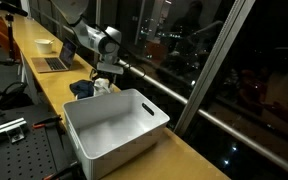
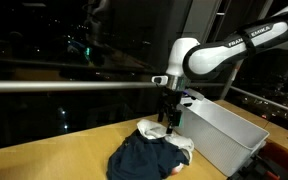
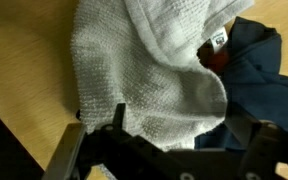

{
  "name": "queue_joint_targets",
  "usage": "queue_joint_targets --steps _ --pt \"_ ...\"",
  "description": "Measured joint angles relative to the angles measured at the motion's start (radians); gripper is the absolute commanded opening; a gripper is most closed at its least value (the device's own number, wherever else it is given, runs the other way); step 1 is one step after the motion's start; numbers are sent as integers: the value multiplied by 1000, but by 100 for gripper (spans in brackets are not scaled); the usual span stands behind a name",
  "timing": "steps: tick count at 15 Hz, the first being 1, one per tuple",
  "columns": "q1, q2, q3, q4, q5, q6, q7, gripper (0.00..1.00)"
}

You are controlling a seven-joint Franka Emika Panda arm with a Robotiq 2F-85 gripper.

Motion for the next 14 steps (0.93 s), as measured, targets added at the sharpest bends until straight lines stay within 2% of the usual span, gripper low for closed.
queue_joint_targets --steps 5,6,7,10,14 --pt "0 84 -1 65 0 -4 -26 100" --pt "1 99 -1 80 -1 -7 -31 84" --pt "1 113 -2 95 -3 -10 -36 74" --pt "4 144 -5 141 -11 -37 -44 49" --pt "6 157 -9 170 -24 -52 -44 20"
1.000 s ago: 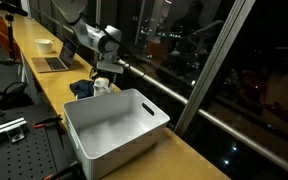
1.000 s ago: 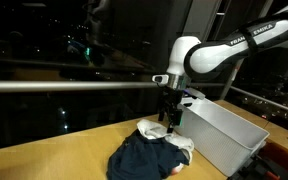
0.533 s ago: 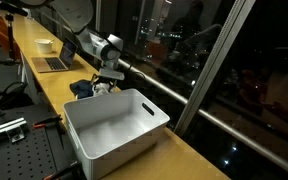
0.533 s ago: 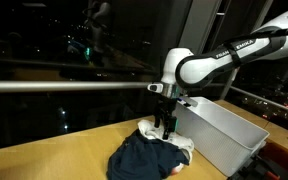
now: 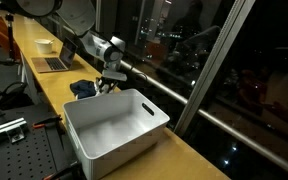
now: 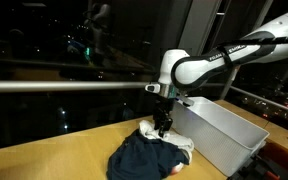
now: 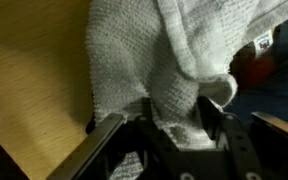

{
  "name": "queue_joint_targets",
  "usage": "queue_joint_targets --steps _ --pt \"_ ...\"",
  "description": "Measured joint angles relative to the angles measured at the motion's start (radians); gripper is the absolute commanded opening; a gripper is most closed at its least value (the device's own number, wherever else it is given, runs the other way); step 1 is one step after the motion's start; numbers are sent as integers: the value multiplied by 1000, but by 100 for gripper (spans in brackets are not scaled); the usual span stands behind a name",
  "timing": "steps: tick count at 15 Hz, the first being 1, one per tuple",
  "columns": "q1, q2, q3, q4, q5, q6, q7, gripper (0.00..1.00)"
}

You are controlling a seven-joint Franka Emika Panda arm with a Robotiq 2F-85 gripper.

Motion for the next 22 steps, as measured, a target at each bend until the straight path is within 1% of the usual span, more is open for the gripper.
queue_joint_targets --steps 2,3,7,13,17,22 --pt "0 -7 0 2 0 0 0 5" --pt "1 -16 0 1 0 0 0 1" --pt "3 -96 7 -27 0 0 1 1" --pt "1 -271 8 -136 0 0 9 1" --pt "-14 -472 -5 -236 -2 18 38 1" --pt "-42 -736 -50 -340 -34 47 121 1"
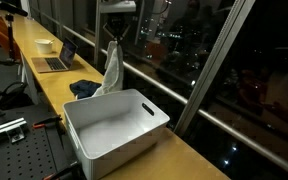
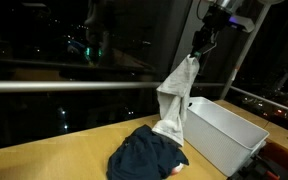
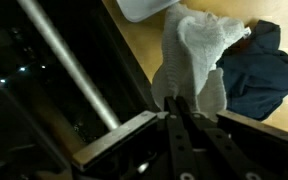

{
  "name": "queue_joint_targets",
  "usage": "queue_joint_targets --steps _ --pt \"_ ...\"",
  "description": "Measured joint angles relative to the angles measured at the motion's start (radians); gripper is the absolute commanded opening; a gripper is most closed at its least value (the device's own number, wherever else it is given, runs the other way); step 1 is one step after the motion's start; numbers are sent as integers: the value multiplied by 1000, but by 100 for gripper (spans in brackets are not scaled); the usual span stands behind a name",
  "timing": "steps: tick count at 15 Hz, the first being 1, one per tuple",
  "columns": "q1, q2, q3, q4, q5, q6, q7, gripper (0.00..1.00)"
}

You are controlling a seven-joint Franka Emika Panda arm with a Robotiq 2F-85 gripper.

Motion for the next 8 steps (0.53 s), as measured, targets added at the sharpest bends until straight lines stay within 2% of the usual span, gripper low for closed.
queue_joint_targets --steps 5,8 --pt "-50 -243 -68 -62 -7 -15 41 1" --pt "-80 -367 -127 -66 -7 -70 37 1"
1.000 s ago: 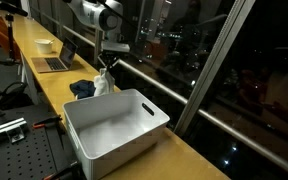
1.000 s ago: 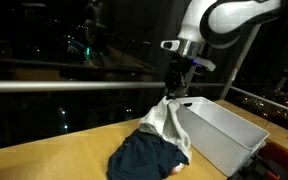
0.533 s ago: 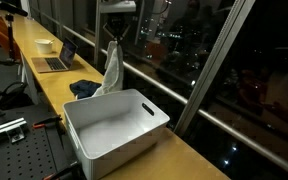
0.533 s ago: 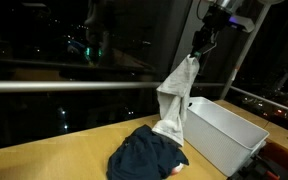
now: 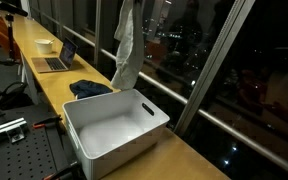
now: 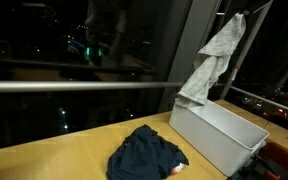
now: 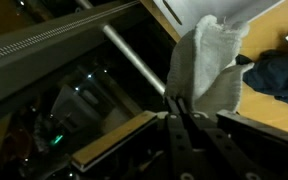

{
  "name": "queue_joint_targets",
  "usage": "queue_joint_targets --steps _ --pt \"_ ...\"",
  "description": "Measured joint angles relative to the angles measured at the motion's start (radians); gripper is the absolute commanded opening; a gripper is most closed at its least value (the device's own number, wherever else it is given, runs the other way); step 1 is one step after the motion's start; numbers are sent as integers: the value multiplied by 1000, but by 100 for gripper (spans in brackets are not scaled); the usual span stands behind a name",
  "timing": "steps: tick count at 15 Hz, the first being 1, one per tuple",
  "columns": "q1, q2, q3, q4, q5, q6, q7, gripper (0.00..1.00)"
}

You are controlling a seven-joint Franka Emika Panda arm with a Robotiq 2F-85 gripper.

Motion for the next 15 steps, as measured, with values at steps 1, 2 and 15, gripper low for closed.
queue_joint_targets --steps 1,2,15 --pt "-9 -38 -23 1 0 -24 -9 1" --pt "-16 -75 -49 2 1 -52 -26 1" --pt "-16 -124 -168 -173 50 -64 -81 1"
